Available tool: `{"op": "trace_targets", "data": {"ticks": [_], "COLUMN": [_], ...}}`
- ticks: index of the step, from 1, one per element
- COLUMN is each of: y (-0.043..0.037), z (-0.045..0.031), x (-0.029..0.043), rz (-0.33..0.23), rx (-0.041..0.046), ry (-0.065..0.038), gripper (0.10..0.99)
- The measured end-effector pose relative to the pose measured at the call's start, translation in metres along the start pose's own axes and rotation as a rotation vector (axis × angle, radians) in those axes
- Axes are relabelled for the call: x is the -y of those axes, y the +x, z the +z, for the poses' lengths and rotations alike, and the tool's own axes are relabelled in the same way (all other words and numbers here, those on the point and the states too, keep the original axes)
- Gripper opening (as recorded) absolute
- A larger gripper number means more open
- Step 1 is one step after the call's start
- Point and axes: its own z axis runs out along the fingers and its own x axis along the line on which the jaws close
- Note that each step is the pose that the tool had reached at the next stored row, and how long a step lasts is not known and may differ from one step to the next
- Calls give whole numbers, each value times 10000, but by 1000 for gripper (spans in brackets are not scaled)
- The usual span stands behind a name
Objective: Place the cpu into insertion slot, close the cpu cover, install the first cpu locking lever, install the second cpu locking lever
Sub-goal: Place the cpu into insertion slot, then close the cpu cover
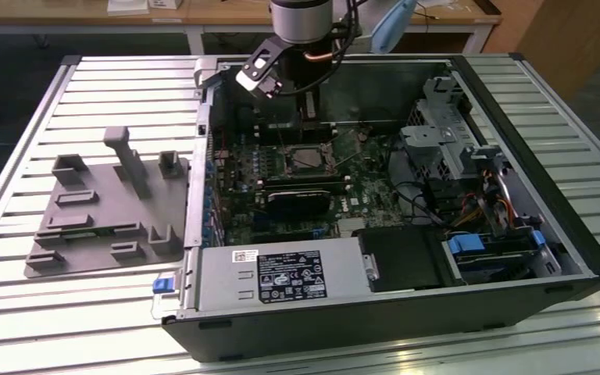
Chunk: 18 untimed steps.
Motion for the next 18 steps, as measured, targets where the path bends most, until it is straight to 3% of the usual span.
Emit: {"op": "trace_targets", "data": {"ticks": [18], "y": [0], "z": [0], "x": [-1], "rz": [0], "rx": [2], "ry": [0], "gripper": [102]}}
